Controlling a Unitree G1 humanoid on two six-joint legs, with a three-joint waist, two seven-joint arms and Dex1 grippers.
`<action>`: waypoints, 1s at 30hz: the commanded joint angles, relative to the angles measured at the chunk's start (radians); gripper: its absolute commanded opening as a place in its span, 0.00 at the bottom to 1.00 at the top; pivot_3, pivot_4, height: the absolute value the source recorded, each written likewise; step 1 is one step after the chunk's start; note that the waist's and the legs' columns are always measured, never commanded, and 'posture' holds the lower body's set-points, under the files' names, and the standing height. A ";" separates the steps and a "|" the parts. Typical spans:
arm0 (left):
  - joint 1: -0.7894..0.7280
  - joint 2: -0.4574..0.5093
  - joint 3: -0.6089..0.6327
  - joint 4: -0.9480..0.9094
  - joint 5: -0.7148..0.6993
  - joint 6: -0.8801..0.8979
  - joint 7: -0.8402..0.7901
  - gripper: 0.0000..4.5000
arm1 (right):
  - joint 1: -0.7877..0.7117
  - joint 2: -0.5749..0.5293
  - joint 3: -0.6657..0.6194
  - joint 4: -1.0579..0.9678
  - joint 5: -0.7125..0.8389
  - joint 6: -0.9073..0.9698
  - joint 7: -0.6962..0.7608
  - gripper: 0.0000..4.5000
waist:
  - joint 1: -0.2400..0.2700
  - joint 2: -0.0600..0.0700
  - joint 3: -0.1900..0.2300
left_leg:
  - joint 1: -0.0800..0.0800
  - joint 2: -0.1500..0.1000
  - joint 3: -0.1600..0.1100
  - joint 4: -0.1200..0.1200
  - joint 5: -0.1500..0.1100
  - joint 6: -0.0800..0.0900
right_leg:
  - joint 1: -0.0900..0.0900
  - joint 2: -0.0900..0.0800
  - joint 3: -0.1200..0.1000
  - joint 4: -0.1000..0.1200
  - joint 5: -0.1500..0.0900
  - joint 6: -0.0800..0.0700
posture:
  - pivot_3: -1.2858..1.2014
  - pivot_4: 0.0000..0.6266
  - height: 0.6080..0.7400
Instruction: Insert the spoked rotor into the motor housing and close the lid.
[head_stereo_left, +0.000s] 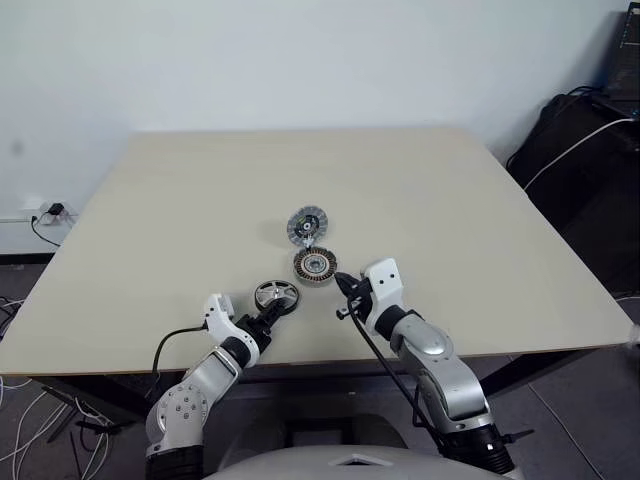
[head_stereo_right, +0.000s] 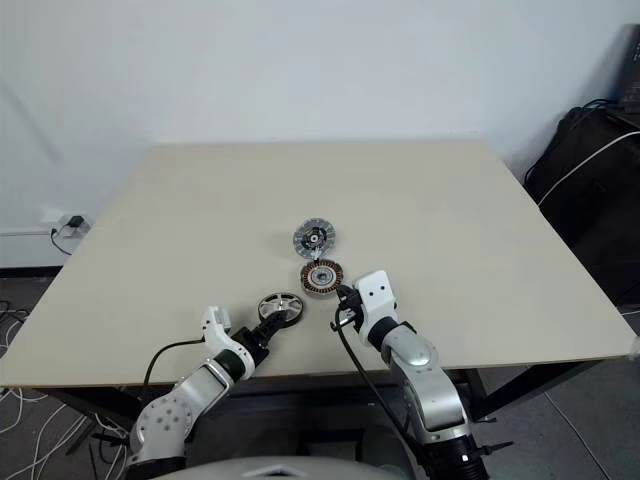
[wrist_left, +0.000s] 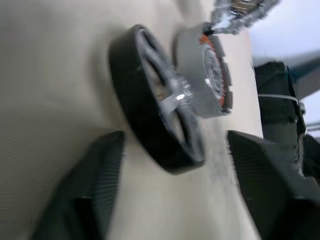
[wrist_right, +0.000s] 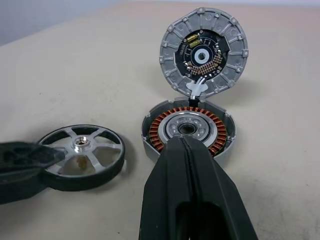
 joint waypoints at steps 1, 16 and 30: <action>-0.001 -0.119 0.023 0.000 -0.074 -0.020 0.038 0.42 | -0.015 0.000 -0.006 -0.029 0.012 -0.006 -0.005 0.00 | 0.000 0.000 0.000 | 0.000 0.000 0.000 0.000 0.000 0.000 | 0.000 0.000 0.000 0.000 0.000 0.000 | 0.52 0.00 1.00; 0.028 -0.068 -0.046 -0.098 -0.183 -0.128 -0.102 0.09 | -0.028 -0.015 -0.006 -0.024 0.010 0.000 -0.002 0.00 | -0.004 -0.001 0.001 | 0.000 0.001 0.000 0.000 0.000 -0.001 | 0.000 0.001 0.000 0.000 0.000 -0.001 | 0.52 0.00 1.00; -0.166 -0.045 -0.079 0.057 -0.217 -0.118 -0.225 0.09 | -0.031 -0.024 -0.014 -0.024 0.004 -0.007 -0.015 0.00 | 0.000 -0.001 0.001 | -0.002 0.000 0.000 0.000 0.001 -0.001 | -0.001 0.001 0.000 -0.001 0.000 -0.001 | 0.52 0.00 1.00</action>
